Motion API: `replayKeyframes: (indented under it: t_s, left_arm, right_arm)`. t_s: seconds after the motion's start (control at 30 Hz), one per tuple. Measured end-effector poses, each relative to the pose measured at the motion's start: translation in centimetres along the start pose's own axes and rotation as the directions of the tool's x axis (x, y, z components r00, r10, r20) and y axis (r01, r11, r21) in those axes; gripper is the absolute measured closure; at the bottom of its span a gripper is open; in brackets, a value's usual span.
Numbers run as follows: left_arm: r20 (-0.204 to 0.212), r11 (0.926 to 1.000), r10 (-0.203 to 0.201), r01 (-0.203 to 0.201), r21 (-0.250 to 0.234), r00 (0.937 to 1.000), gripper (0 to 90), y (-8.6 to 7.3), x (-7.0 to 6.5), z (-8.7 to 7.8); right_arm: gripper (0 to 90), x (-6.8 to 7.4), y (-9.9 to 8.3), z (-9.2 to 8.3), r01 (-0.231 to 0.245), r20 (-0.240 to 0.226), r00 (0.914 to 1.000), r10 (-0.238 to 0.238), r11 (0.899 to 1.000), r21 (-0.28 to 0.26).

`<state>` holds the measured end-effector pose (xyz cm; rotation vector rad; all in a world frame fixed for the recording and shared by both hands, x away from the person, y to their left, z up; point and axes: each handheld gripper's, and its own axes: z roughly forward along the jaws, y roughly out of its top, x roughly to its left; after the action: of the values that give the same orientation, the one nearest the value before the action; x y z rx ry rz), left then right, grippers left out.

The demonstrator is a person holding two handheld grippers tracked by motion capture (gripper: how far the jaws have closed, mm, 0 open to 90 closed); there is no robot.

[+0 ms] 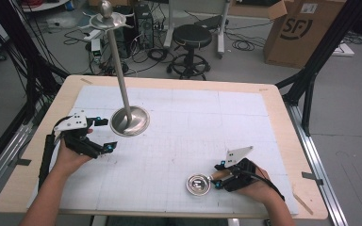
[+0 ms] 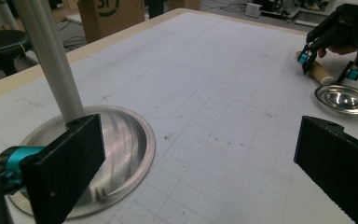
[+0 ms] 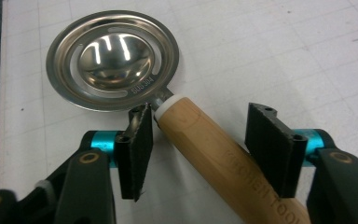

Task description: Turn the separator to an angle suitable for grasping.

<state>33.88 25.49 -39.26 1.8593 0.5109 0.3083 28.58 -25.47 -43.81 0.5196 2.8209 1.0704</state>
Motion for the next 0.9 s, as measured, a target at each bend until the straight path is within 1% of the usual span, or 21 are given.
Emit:
replayKeyframes:
  t_s: [0.1,0.13,0.17,0.2,0.23,0.33,0.37,0.4,0.43,0.47,0.5,0.53,0.57,0.67,0.73,0.77,0.8,0.9]
  left_arm:
    - [0.0,1.0,0.0,0.0,-0.001,1.0,2.4,-0.1,0.0,-0.2]
    - [0.0,1.0,0.0,0.0,-0.001,1.0,2.4,-0.1,0.0,-0.2]
    - [0.0,1.0,-0.003,0.003,-0.005,1.0,2.4,-0.1,-0.1,-0.2]
    - [-0.001,1.0,-0.006,0.006,-0.005,1.0,2.4,-0.2,0.0,-0.3]
    - [-0.003,1.0,-0.008,0.008,-0.006,1.0,2.4,-0.2,0.1,-0.4]
    - [-0.013,0.9998,-0.015,0.015,-0.011,0.9998,2.4,-0.3,0.3,-0.5]
    - [-0.011,0.9998,-0.015,0.015,-0.015,0.9998,2.4,-0.2,0.3,-0.5]
    - [-0.011,0.9998,-0.015,0.015,-0.015,0.9998,2.4,-0.2,0.3,-0.5]
    - [-0.013,0.9998,-0.015,0.015,-0.014,0.9998,2.4,-0.3,0.3,-0.5]
    - [-0.012,0.9999,-0.015,0.015,-0.008,0.9998,2.4,-0.3,0.2,-0.4]
    - [-0.012,0.9999,-0.015,0.015,-0.008,0.9998,2.4,-0.3,0.2,-0.4]
    - [-0.012,0.9999,-0.013,0.013,-0.001,0.9998,2.4,-0.3,0.2,-0.3]
    - [-0.011,0.9999,-0.011,0.011,0.0,0.9999,2.4,-0.3,0.1,-0.3]
    - [-0.004,1.0,-0.008,0.008,0.003,1.0,2.4,-0.3,0.0,-0.3]
    - [-0.008,0.9999,-0.013,0.013,0.001,0.9999,2.4,-0.4,0.2,-0.4]
    - [-0.008,0.9999,-0.013,0.013,0.001,0.9999,2.4,-0.4,0.2,-0.4]
    - [-0.01,0.9998,-0.02,0.02,-0.002,0.9998,2.4,-0.4,0.2,-0.4]
    - [-0.011,0.9998,-0.018,0.018,-0.007,0.9998,2.4,-0.4,0.3,-0.6]
  right_arm:
    - [47.7,-0.2,0.1,-0.1,-0.014,0.035,0.9993,0.014,1.0,0.01]
    - [49.4,-0.2,0.1,-0.1,-0.032,0.051,0.9982,0.031,0.999,0.012]
    - [49.4,-0.2,0.1,-0.1,-0.032,0.051,0.9982,0.031,0.999,0.012]
    - [50.9,-0.4,0.1,-0.1,-0.054,0.073,0.9959,0.053,0.999,0.008]
    - [50.9,-0.4,0.1,-0.1,-0.054,0.073,0.9959,0.053,0.999,0.008]
    - [53.1,-0.6,0.1,-0.1,-0.077,0.108,0.9911,0.077,0.997,-0.003]
    - [54.7,-0.6,0.2,0.0,-0.101,0.153,0.9831,0.101,0.995,-0.011]
    - [55.3,-0.7,0.3,0.1,-0.109,0.179,0.9776,0.111,0.994,-0.018]
    - [55.3,-0.7,0.3,0.1,-0.109,0.179,0.9776,0.111,0.994,-0.018]
    - [56.1,-0.8,0.4,0.3,-0.134,0.215,0.9669,0.138,0.99,-0.034]
    - [56.1,-0.8,0.4,0.3,-0.134,0.215,0.9669,0.138,0.99,-0.034]
    - [56.3,-0.9,0.4,0.4,-0.147,0.227,0.962,0.152,0.988,-0.038]
    - [56.8,-0.9,0.5,0.5,-0.161,0.247,0.9544,0.167,0.986,-0.044]
    - [56.3,-0.9,0.6,0.5,-0.162,0.246,0.9545,0.168,0.986,-0.046]
    - [51.2,-1.0,0.5,0.5,-0.16,0.236,0.9569,0.169,0.985,-0.057]
    - [51.2,-1.0,0.5,0.5,-0.16,0.236,0.9569,0.169,0.985,-0.057]
    - [49.5,-1.0,0.5,0.4,-0.169,0.221,0.9585,0.18,0.983,-0.066]
    - [48.9,-1.1,0.5,-0.3,-0.161,0.206,0.9617,0.181,0.981,-0.11]
